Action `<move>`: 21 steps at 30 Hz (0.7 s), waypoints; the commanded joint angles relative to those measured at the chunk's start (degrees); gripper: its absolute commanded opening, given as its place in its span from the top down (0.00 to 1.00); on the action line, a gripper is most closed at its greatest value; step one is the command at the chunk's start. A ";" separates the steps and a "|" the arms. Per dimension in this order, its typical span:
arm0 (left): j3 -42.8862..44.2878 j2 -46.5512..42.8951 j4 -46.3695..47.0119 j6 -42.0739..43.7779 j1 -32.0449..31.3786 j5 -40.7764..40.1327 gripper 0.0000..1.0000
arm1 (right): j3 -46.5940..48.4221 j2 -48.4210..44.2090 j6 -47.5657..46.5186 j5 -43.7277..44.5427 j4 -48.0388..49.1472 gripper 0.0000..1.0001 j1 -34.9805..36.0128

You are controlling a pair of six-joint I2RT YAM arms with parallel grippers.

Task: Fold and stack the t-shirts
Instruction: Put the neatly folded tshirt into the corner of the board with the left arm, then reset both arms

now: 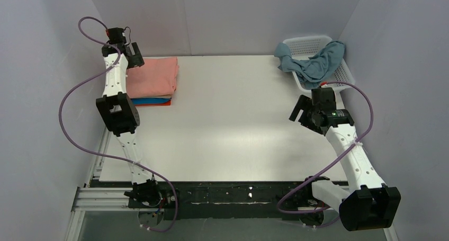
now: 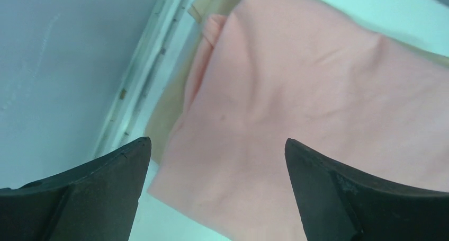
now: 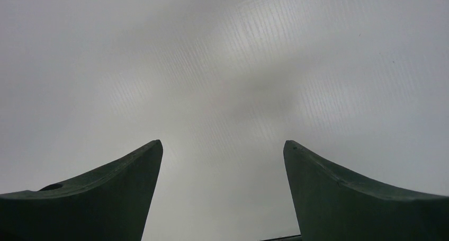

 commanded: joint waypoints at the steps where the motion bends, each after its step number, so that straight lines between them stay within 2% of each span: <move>1: -0.06 -10.40 -6.77 -8.92 -0.28 8.96 0.02 | 1.64 -2.92 -0.42 1.21 0.40 0.07 -0.34; 4: -6.91 -17.63 -6.88 -14.28 -0.59 15.83 0.02 | 0.20 -4.24 -0.82 0.55 1.92 0.07 -0.30; 8: -21.39 -29.18 -6.16 -21.77 -3.77 20.38 0.02 | -2.79 -6.53 -1.23 -1.44 4.85 0.07 -0.34; 10: -32.75 -36.14 -5.61 -24.39 -7.07 19.28 0.02 | -5.22 -7.99 -1.06 -3.01 7.25 0.07 -0.35; 12: -44.32 -43.68 -3.94 -26.23 -13.12 16.05 0.02 | -7.49 -9.23 -0.71 -4.21 8.90 0.06 -0.33; 16: -68.49 -58.75 4.24 -29.96 -23.31 10.60 0.02 | -11.46 -11.93 -0.91 -4.84 11.16 0.06 -0.34; 19: -78.95 -69.18 2.93 -28.96 -30.66 4.44 0.02 | -13.86 -14.02 -1.92 -4.84 12.35 0.06 -0.31; 21: -84.72 -74.94 1.45 -29.63 -32.46 4.22 0.02 | -14.90 -15.18 -1.27 -3.28 12.61 0.06 -0.34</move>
